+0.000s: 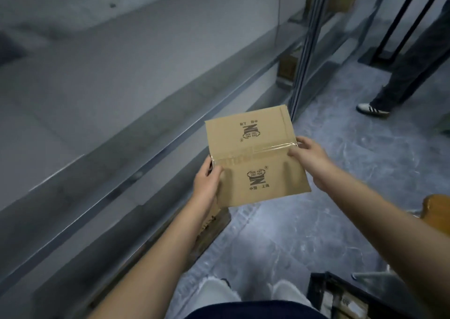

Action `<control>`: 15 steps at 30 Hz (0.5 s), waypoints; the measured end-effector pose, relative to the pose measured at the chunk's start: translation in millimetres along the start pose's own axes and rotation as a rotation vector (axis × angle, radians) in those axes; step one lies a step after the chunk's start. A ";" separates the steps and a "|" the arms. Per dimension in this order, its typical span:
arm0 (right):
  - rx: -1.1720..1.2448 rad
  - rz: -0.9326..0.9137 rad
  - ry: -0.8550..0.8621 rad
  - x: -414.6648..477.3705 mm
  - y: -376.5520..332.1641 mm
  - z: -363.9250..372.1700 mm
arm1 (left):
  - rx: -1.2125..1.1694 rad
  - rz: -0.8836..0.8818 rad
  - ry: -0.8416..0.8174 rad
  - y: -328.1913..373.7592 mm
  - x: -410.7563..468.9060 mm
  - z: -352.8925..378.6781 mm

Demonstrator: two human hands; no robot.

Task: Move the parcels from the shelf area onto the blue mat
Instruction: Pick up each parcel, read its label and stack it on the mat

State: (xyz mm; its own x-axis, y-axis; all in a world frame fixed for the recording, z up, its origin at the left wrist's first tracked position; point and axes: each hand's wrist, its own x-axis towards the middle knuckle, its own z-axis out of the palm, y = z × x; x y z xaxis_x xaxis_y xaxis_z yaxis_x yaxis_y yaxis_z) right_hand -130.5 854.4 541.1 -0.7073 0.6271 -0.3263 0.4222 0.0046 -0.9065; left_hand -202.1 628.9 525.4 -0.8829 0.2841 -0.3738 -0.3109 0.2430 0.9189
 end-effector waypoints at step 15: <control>-0.188 -0.181 -0.575 -89.6 10.2 86.2 | -0.111 -0.064 0.509 -66.6 -165.3 -82.9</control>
State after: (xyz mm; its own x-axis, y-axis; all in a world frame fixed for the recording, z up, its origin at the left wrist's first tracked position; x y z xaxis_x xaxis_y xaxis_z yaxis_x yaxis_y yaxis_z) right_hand -111.6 731.1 538.0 -0.9466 0.0847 -0.3110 0.3223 0.2411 -0.9154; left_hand -64.6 488.8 536.5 -0.9116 -0.2213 -0.3463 -0.3807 0.1375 0.9144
